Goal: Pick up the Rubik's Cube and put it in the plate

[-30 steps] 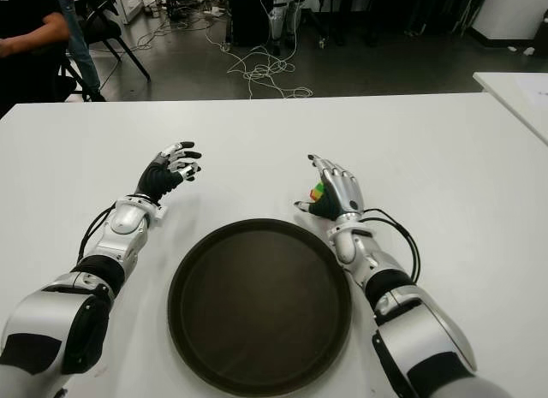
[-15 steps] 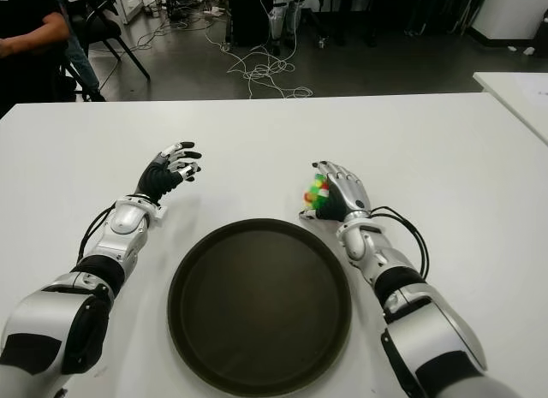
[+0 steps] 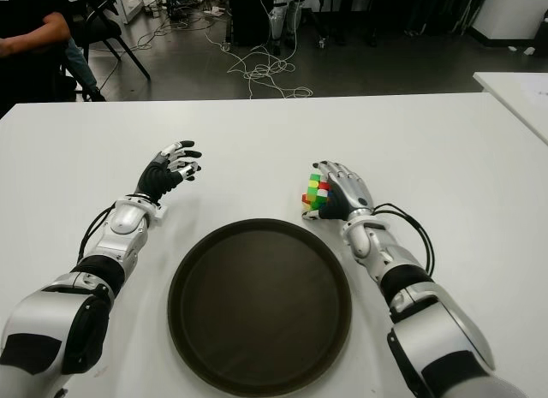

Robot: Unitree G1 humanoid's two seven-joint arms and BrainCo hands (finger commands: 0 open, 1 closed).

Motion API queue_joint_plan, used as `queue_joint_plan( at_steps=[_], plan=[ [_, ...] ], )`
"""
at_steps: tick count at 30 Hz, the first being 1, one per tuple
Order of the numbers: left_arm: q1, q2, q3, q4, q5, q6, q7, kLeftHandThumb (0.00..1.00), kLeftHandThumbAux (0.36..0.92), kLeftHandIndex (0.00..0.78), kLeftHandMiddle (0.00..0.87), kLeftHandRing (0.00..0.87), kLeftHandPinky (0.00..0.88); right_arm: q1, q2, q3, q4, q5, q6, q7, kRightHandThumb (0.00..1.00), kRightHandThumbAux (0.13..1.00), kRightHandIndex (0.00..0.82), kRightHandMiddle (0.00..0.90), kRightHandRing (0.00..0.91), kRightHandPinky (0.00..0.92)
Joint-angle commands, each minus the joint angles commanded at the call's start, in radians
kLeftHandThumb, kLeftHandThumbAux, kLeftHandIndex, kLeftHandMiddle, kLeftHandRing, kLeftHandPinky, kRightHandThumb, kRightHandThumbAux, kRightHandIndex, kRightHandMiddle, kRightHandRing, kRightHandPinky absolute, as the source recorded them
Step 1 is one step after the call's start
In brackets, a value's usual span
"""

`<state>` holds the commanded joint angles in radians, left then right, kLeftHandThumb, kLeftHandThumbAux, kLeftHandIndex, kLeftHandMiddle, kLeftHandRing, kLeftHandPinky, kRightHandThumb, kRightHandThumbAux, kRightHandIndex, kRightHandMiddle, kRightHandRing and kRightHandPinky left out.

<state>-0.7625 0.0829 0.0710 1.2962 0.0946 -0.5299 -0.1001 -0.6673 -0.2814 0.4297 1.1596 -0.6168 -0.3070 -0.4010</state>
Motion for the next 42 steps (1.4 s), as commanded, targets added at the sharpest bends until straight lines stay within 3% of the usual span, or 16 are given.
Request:
queue_joint_plan(
  at_steps=[22, 28, 29, 30, 31, 32, 35, 38, 42],
  plan=[
    [0.001, 0.002, -0.013, -0.004, 0.012, -0.006, 0.021, 0.216, 0.714, 0.184, 0.277, 0.325, 0.371, 0.014, -0.006, -0.014, -0.002, 0.01, -0.002, -0.037, 0.0, 0.761, 0.064, 0.082, 0.108, 0.113],
    [0.001, 0.002, -0.014, -0.004, 0.013, -0.003, 0.022, 0.214, 0.706, 0.192, 0.279, 0.326, 0.376, 0.026, -0.009, -0.016, -0.005, 0.004, -0.049, -0.133, 0.033, 0.815, 0.114, 0.153, 0.18, 0.208],
    [0.0, 0.002, -0.014, -0.004, 0.014, -0.003, 0.023, 0.211, 0.697, 0.193, 0.28, 0.328, 0.378, 0.028, -0.009, -0.018, -0.004, 0.004, -0.061, -0.153, 0.168, 0.826, 0.148, 0.192, 0.215, 0.237],
    [0.0, 0.002, -0.014, -0.003, 0.013, -0.002, 0.023, 0.21, 0.694, 0.193, 0.281, 0.328, 0.379, 0.03, -0.009, -0.021, -0.002, 0.006, -0.071, -0.171, 0.221, 0.828, 0.16, 0.207, 0.227, 0.247],
    [0.0, 0.002, -0.014, -0.003, 0.013, -0.002, 0.022, 0.209, 0.689, 0.192, 0.28, 0.329, 0.381, 0.031, -0.009, -0.022, 0.0, 0.006, -0.078, -0.183, 0.391, 0.795, 0.246, 0.242, 0.258, 0.27],
    [0.0, 0.002, -0.013, -0.003, 0.012, -0.002, 0.022, 0.209, 0.686, 0.192, 0.28, 0.33, 0.382, 0.033, -0.009, -0.024, 0.001, 0.008, -0.087, -0.196, 0.501, 0.773, 0.302, 0.265, 0.278, 0.284],
    [-0.001, 0.002, -0.012, -0.003, 0.01, -0.003, 0.02, 0.212, 0.686, 0.193, 0.28, 0.332, 0.381, 0.034, -0.009, -0.028, 0.005, 0.012, -0.106, -0.22, 0.723, 0.72, 0.349, 0.427, 0.355, 0.354],
    [-0.001, 0.001, -0.008, -0.002, 0.007, -0.004, 0.018, 0.215, 0.688, 0.191, 0.28, 0.332, 0.383, 0.034, -0.007, -0.034, 0.008, 0.016, -0.125, -0.241, 0.797, 0.702, 0.367, 0.488, 0.402, 0.392],
    [-0.001, 0.0, -0.007, -0.003, 0.005, -0.006, 0.017, 0.213, 0.695, 0.192, 0.28, 0.331, 0.383, 0.032, -0.004, -0.044, 0.011, 0.021, -0.134, -0.252, 0.825, 0.695, 0.379, 0.498, 0.437, 0.433]
  ],
)
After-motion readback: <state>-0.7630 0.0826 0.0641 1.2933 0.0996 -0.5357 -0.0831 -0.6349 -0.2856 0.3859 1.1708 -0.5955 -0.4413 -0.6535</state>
